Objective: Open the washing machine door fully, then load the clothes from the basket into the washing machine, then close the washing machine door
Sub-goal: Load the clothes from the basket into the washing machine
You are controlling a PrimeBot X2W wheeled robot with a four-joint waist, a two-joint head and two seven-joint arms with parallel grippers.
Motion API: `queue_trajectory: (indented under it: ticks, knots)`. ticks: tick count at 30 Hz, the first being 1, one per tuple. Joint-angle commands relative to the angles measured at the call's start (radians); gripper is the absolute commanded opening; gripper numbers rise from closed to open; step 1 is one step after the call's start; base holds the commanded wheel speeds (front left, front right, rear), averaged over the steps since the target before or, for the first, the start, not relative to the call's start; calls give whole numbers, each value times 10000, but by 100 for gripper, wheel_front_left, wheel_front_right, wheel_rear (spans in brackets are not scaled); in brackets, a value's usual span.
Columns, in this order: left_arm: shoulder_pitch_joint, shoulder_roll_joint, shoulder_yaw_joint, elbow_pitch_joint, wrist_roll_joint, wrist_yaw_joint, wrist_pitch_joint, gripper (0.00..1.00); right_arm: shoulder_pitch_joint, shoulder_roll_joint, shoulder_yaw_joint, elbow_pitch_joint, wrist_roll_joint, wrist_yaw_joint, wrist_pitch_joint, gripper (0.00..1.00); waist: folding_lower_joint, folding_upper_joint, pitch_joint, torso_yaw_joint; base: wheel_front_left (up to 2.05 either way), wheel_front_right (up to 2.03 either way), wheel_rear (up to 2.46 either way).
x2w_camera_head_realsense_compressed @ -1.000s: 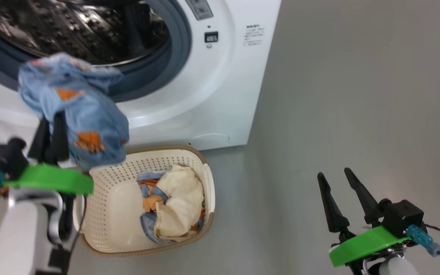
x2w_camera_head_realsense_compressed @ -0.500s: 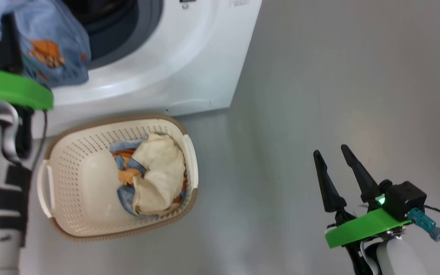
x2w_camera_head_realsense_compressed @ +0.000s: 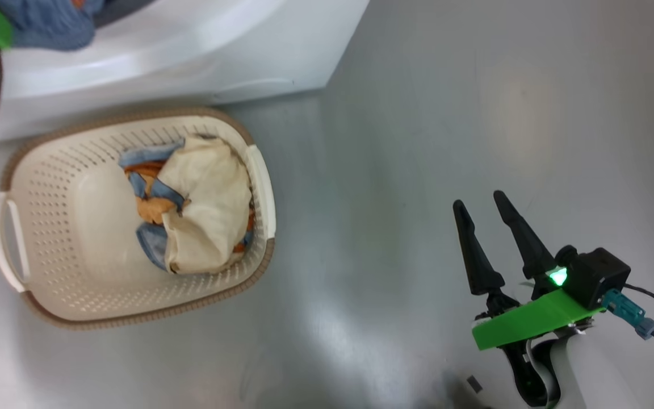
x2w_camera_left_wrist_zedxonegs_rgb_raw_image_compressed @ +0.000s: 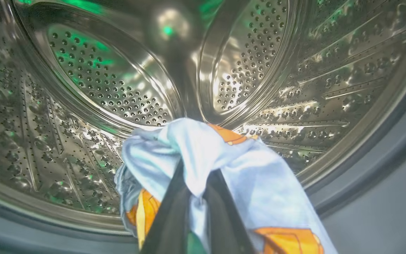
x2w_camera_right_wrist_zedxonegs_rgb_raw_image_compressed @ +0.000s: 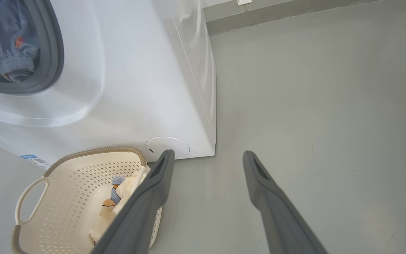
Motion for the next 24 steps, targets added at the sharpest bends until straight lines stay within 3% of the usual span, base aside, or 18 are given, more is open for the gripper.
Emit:
queue_trajectory:
  ticks: [1,9,16,19,24]
  knots:
    - [-463,586,41,-37,7,-26,101,0,22,18,310,-184,114,17,-49,100,1,-1,731,-109,0,0,0]
    - [-1940,611,-40,909,-378,-26,323,0,-173,18,650,-129,351,17,-49,100,1,-1,1511,-210,0,0,0]
    - [-2821,716,-196,1104,60,324,-507,0,-81,18,967,42,770,17,-49,100,1,-1,1892,-376,0,0,0]
    - [-3128,886,21,135,474,744,-686,0,-183,18,1163,51,937,17,-49,100,1,-1,2049,-506,0,0,0]
    - [-2669,903,654,-1443,851,944,-694,0,-331,18,1197,15,1014,17,-49,100,1,-1,2118,-622,0,0,0]
